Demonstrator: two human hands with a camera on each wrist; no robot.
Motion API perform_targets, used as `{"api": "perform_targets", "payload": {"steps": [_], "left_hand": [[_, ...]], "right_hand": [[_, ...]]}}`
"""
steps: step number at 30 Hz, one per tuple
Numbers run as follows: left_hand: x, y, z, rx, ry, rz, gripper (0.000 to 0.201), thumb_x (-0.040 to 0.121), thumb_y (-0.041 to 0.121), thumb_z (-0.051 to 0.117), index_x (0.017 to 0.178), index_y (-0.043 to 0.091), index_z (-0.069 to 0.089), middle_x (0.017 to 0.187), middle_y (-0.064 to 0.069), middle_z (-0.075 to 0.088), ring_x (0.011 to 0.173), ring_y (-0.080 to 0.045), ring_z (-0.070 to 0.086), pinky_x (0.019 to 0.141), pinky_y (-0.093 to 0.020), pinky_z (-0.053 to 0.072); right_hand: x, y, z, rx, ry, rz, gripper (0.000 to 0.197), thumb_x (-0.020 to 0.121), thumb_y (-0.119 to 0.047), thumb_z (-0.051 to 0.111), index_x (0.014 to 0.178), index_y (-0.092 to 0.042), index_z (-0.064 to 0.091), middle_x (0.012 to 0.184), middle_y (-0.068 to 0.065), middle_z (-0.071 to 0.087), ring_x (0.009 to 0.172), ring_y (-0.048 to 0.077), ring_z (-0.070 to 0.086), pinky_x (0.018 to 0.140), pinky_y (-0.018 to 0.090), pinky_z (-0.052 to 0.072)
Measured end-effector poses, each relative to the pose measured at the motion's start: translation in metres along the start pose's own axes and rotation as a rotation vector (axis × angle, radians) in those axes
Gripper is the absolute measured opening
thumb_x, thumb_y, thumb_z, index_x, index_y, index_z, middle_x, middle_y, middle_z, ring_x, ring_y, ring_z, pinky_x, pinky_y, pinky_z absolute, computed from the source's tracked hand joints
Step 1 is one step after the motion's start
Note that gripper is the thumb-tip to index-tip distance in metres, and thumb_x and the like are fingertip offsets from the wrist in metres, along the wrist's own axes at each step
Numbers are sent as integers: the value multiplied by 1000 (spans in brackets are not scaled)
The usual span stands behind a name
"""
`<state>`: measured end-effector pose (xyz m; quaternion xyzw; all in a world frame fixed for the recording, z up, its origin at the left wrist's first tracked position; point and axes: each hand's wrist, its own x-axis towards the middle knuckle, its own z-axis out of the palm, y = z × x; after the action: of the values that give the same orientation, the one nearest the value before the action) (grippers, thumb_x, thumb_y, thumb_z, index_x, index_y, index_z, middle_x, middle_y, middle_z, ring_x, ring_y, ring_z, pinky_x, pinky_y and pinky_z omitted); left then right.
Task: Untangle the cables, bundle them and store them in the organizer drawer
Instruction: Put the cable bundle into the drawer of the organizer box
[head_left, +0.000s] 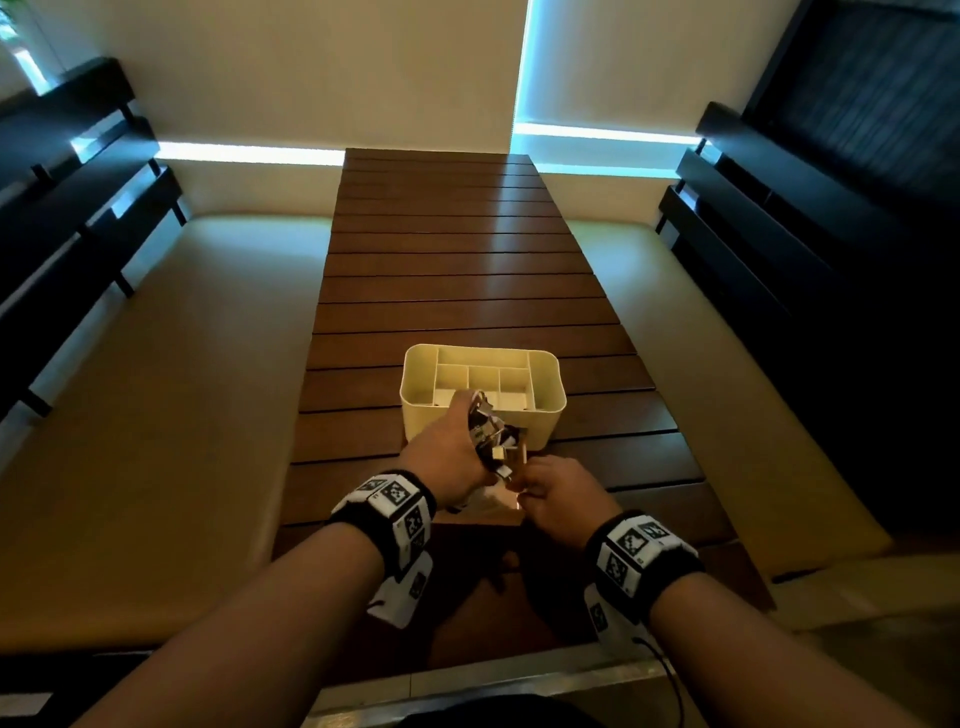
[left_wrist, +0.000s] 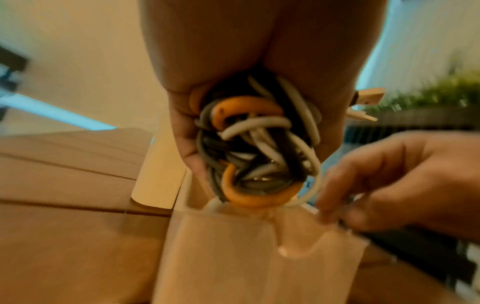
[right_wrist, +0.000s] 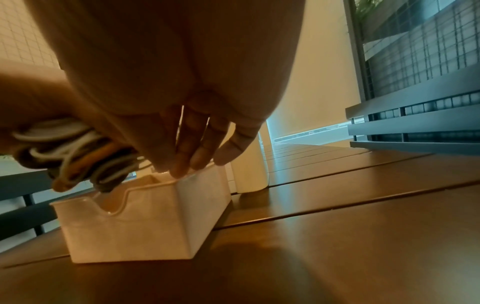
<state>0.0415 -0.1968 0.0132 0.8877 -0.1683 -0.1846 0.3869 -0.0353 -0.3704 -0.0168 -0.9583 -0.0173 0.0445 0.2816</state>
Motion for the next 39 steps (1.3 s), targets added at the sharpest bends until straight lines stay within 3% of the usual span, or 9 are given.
{"api": "perform_targets", "payload": {"steps": [6, 10, 14, 17, 20, 23, 26, 33, 39], "left_hand": [[14, -2, 16, 481, -13, 92, 78, 80, 37, 71, 136, 36, 17, 110, -4, 63, 90, -25, 64, 76, -46, 57], [17, -3, 19, 635, -58, 140, 99, 72, 42, 77, 145, 33, 12, 113, -6, 58, 95, -28, 63, 75, -43, 56], [20, -15, 24, 700, -33, 180, 93, 74, 42, 76, 144, 29, 16, 107, -5, 63, 90, -27, 64, 77, -41, 54], [20, -24, 26, 663, -20, 204, 82, 77, 50, 73, 138, 28, 23, 109, -3, 66, 93, -26, 65, 81, -41, 53], [22, -29, 28, 635, -28, 209, 97, 69, 53, 78, 141, 26, 20, 114, -3, 66, 100, -26, 66, 86, -45, 53], [22, -31, 28, 601, -37, 201, 113, 65, 46, 83, 147, 22, 9, 122, -2, 65, 108, -24, 64, 94, -46, 50], [26, -33, 24, 566, -100, 180, 119, 69, 42, 83, 151, 20, 0, 127, -4, 62, 113, -26, 61, 100, -46, 45], [30, -42, 7, 426, -263, 166, 115, 69, 40, 82, 153, 23, 6, 133, -1, 58, 121, -26, 56, 107, -47, 40], [1, -55, 2, 581, -103, 216, 114, 76, 64, 65, 157, 27, -7, 157, -2, 25, 144, -22, 24, 119, -41, 7]], "right_hand": [[-7, 1, -3, -60, -31, -35, 18, 91, -18, 63, 105, -17, 74, 109, -4, 68, 101, 13, 61, 89, 28, 50], [-4, 1, -4, 56, -29, 21, 14, 86, -15, 67, 95, -15, 77, 97, -4, 71, 88, 11, 66, 84, 34, 55], [-3, 10, -6, 237, 165, 67, 11, 79, -26, 78, 88, -24, 73, 85, -14, 66, 78, -1, 63, 71, 20, 53], [1, 4, -14, 194, 222, -7, 47, 75, -35, 80, 118, -27, 61, 117, -15, 56, 103, -3, 54, 87, 13, 45], [12, -3, -7, 17, -10, -50, 91, 76, -45, 78, 152, -24, 31, 157, -12, 27, 140, 5, 30, 114, 26, 32], [23, -5, 8, -114, -168, -23, 102, 81, -50, 73, 157, -26, 8, 164, -16, 0, 148, 7, 16, 118, 32, 29], [26, -3, 10, -140, -158, 19, 94, 84, -52, 68, 157, -27, 14, 164, -12, 12, 146, 11, 24, 117, 34, 31], [35, -6, 17, -257, -33, -94, 62, 86, -40, 67, 141, -18, 48, 143, -2, 48, 128, 20, 45, 101, 40, 46], [33, -6, 25, -292, -49, -121, 61, 87, -29, 61, 144, -14, 45, 144, 2, 45, 128, 23, 43, 102, 41, 45]]}}
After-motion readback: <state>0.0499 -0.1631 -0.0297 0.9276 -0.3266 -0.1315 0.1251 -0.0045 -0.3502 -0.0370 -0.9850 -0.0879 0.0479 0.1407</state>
